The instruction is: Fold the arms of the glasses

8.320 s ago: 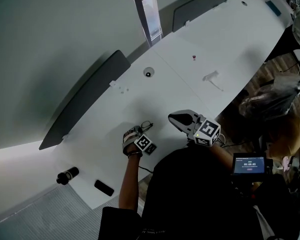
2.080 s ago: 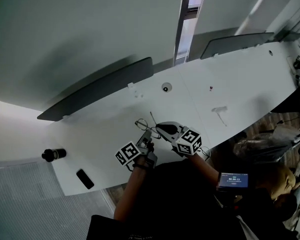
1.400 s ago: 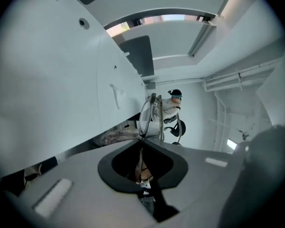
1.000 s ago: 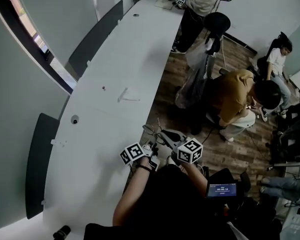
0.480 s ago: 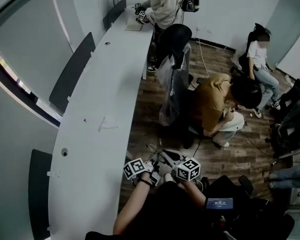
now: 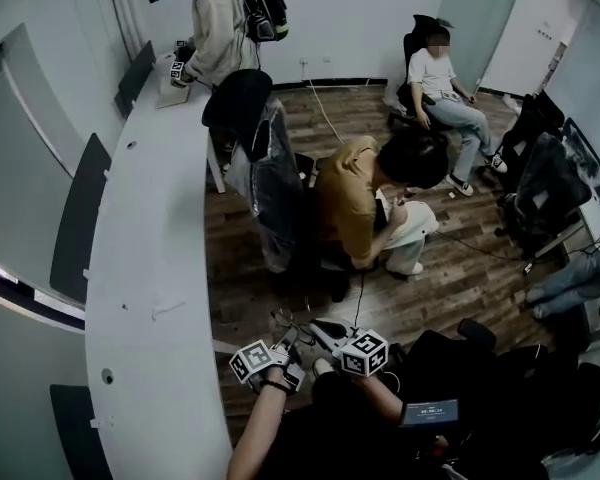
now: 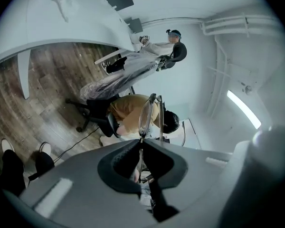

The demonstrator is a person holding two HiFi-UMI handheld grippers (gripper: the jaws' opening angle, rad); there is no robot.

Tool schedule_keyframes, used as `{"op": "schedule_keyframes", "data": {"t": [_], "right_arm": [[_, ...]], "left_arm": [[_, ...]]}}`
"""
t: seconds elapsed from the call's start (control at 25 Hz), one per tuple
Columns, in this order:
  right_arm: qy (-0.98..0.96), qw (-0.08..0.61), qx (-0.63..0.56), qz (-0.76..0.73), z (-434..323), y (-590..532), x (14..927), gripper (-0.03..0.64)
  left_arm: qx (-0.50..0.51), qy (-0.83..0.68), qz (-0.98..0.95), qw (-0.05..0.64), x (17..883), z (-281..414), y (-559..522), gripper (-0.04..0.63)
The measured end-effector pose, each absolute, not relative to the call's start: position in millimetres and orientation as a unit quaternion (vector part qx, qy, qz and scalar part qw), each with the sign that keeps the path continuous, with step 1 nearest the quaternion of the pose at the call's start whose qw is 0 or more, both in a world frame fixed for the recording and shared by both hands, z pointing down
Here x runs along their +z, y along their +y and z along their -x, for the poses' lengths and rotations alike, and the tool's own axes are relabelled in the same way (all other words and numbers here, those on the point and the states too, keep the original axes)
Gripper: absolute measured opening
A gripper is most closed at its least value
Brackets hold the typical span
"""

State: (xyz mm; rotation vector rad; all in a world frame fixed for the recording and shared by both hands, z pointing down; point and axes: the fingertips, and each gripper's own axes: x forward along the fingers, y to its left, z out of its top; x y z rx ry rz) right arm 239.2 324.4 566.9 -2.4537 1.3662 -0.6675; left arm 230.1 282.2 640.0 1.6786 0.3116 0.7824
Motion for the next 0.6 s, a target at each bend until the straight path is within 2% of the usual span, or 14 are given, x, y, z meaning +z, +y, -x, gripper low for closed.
{"op": "schedule_keyframes", "data": {"t": [0.6], "right_arm": [[0.457,0.126,-0.216,0.854,-241,353,562,0.017]], "left_arm": [[0.326,0.140,-0.718,0.599,641,-240,300,0.028]]}}
